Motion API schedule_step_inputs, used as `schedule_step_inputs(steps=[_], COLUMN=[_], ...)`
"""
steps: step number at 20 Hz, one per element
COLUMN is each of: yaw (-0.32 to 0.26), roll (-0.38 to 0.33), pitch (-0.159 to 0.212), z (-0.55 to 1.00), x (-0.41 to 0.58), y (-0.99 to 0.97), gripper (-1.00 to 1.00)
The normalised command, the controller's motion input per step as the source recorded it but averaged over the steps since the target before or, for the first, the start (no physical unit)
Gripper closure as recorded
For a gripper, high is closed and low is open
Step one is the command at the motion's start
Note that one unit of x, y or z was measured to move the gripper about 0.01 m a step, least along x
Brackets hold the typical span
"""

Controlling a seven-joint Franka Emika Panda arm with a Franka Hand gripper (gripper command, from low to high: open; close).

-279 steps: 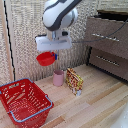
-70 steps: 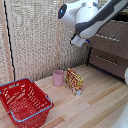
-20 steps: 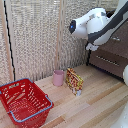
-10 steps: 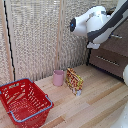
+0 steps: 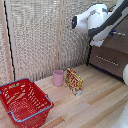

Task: Transport the gripper mindfully toward the orange-red bowl and clasp it to elevate with ease. Ensure your robot's arm aligns efficiently with the top drawer's opening. Carefully slide the orange-red bowl into the designated spot with precision. After confirmation, withdraw the gripper gently. Close the drawer smoothly by transitioning the gripper to its handle.

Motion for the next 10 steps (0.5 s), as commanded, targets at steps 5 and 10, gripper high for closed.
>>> schedule_step_inputs(steps=[5, 10], yaw=[-0.036, -0.028], roll=[-0.047, -0.009], pitch=[0.014, 0.019], z=[0.12, 0.12], x=[0.146, 0.071], y=[-0.53, -0.77], gripper=[1.0, 1.0])
